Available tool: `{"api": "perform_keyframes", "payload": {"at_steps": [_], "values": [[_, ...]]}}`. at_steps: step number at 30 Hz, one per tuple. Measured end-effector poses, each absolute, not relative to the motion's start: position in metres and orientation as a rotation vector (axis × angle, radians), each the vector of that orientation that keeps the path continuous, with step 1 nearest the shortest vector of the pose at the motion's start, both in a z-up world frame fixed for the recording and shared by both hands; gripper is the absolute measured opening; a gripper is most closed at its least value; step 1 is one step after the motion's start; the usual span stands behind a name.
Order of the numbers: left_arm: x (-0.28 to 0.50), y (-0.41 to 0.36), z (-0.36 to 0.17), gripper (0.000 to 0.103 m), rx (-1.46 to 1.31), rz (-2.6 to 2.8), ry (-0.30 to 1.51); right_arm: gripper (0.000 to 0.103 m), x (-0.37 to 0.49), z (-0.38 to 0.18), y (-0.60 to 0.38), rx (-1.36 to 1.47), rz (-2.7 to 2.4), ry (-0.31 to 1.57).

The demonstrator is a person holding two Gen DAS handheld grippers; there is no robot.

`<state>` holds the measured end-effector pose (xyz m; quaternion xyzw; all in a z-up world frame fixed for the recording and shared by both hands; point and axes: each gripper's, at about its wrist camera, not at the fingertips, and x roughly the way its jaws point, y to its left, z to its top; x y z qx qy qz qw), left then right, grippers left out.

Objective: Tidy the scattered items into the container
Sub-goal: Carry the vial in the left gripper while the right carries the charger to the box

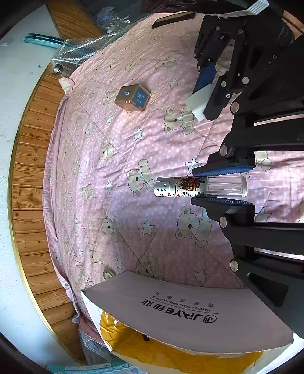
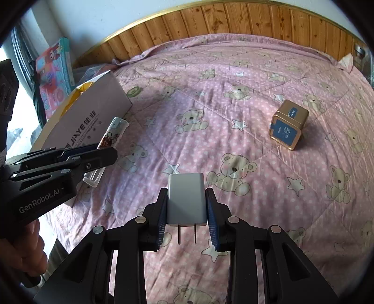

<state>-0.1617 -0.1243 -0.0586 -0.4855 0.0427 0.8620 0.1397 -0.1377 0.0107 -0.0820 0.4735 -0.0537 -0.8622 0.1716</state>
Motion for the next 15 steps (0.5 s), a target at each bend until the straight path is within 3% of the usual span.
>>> {"api": "perform_keyframes", "payload": {"at_steps": [15], "values": [[-0.129, -0.143, -0.019, 0.018, -1.288, 2.525, 0.037, 0.032, -0.100, -0.056, -0.015, 1.290, -2.441, -0.112]]}}
